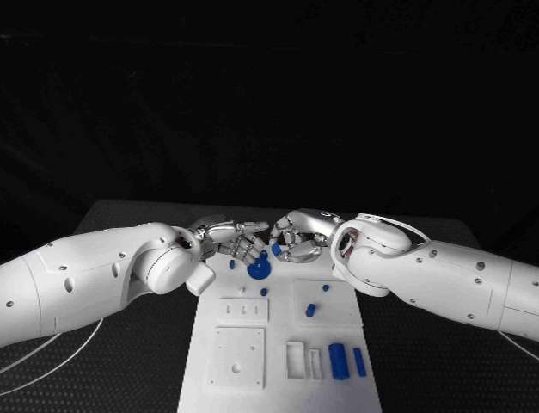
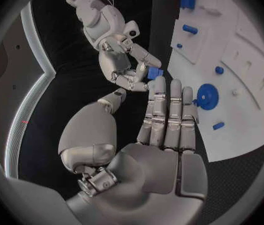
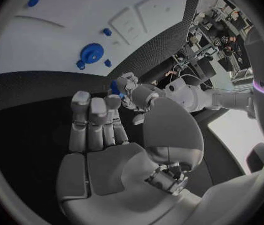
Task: Assemble the parts on the task board
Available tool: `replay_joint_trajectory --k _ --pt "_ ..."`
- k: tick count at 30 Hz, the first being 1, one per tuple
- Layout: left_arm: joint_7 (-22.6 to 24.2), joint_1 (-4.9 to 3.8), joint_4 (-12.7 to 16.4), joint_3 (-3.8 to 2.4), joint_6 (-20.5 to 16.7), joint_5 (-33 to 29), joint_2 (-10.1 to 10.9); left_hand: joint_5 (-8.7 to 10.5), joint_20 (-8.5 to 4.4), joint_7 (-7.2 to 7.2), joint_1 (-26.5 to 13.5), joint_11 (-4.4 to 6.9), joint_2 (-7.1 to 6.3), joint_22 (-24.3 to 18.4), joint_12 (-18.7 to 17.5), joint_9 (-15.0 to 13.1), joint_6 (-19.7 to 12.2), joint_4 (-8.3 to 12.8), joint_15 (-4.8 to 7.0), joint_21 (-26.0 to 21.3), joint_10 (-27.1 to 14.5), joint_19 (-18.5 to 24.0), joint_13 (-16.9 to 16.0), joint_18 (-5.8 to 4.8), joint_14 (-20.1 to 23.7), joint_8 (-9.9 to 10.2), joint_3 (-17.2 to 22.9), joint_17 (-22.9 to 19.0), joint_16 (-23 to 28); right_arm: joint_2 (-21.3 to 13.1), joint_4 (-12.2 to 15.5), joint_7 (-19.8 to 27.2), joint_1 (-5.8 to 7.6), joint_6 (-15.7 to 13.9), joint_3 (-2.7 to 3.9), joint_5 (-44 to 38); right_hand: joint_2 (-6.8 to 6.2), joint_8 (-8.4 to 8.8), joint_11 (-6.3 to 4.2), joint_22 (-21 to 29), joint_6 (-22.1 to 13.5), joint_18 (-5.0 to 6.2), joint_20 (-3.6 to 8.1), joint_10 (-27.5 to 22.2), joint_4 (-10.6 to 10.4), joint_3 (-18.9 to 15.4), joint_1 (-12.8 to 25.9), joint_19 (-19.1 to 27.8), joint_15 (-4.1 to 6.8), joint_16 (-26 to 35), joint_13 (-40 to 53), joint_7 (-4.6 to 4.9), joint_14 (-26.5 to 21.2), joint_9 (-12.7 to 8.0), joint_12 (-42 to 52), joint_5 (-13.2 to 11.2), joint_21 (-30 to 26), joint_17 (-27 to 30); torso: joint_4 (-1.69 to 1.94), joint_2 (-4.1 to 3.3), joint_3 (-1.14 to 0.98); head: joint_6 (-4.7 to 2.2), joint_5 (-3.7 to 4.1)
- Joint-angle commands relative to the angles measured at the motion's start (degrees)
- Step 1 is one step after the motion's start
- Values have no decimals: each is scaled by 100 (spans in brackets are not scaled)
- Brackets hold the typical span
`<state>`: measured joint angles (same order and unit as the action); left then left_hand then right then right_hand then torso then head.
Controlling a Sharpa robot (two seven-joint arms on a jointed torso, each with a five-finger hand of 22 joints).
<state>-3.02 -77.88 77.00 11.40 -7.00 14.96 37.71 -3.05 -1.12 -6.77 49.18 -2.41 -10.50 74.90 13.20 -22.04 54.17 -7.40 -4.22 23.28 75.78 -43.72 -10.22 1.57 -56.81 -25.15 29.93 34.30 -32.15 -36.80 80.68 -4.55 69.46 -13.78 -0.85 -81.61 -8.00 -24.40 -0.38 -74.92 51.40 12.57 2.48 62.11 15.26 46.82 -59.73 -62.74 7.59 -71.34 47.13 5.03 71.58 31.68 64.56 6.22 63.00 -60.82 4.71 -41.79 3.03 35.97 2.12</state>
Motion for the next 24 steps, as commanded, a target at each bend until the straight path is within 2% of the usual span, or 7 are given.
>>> replay_joint_trajectory --k 1,5,10,13,17,19,24 --pt "-359 -10 62 -1 385 223 -25 23 -79 100 -173 96 17 112 114 -54 225 -153 114 39 216 13 -65 54 -161 -106 -84 77 -166 28 56 -25 -1 -11 0 -296 -24 -16 -197 -58 1130 242 1 -182 11 36 29 -38 36 12 9 -136 4 10 -2 21 16 -10 -5 1 -3 22 18" --pt "-473 -9 90 1 453 316 -37 -35 -202 298 -85 296 221 118 390 -187 646 -55 328 137 592 -126 -256 36 -456 -278 -199 262 -498 60 89 -51 -1 -10 0 -345 -26 -15 -198 -57 1131 243 1 -180 10 40 30 -40 37 13 10 -136 6 13 -3 26 17 -10 -7 3 0 40 31" --pt "-494 -9 108 5 464 323 -49 -1607 -332 374 -191 368 363 103 662 -393 833 528 405 177 596 -139 -587 -106 -494 -276 -266 416 -706 91 79 -64 -1 -2 0 -390 -30 -14 -199 -56 1133 243 1 -176 8 47 31 -43 38 14 12 -137 10 18 -6 36 17 -10 -5 1 -2 44 34" --pt "-542 -9 117 5 524 377 -48 -2148 -391 394 -518 386 284 102 796 -527 890 900 423 195 535 -137 -782 -157 -500 -230 -123 452 -765 112 83 -63 -1 -6 0 -391 -33 -13 -200 -55 1133 243 1 -175 8 50 30 -44 39 15 13 -137 11 20 -7 39 18 -10 -6 3 -1 53 44" --pt "-590 -9 121 7 655 416 -56 -2341 -390 401 -833 393 339 107 918 -686 915 1292 426 232 444 -137 -975 -157 -489 -164 115 472 -804 128 92 -64 -1 -8 0 -417 -34 -12 -200 -54 1134 243 1 -173 7 55 30 -46 39 16 14 -138 13 23 -9 46 18 -10 -7 2 0 66 58" --pt "-583 -9 141 14 637 439 -53 -2583 -375 402 -935 391 375 109 973 -754 930 1468 424 243 413 -121 -1049 -157 -481 -151 191 488 -828 134 89 -65 -1 -5 -1 -432 -38 -10 -201 -53 1135 243 1 -171 7 59 30 -48 40 18 16 -138 15 26 -11 57 18 -11 -6 0 -3 79 64" --pt "-583 -9 145 18 615 441 -47 -2809 -339 378 -1178 371 443 112 1079 -857 856 1678 393 255 270 -54 -1177 -157 -402 -130 272 502 -836 143 94 -70 -2 3 -1 -473 -43 -8 -201 -52 1137 243 1 -169 7 64 31 -50 41 19 18 -139 18 31 -13 70 19 -11 0 2 0 90 80"
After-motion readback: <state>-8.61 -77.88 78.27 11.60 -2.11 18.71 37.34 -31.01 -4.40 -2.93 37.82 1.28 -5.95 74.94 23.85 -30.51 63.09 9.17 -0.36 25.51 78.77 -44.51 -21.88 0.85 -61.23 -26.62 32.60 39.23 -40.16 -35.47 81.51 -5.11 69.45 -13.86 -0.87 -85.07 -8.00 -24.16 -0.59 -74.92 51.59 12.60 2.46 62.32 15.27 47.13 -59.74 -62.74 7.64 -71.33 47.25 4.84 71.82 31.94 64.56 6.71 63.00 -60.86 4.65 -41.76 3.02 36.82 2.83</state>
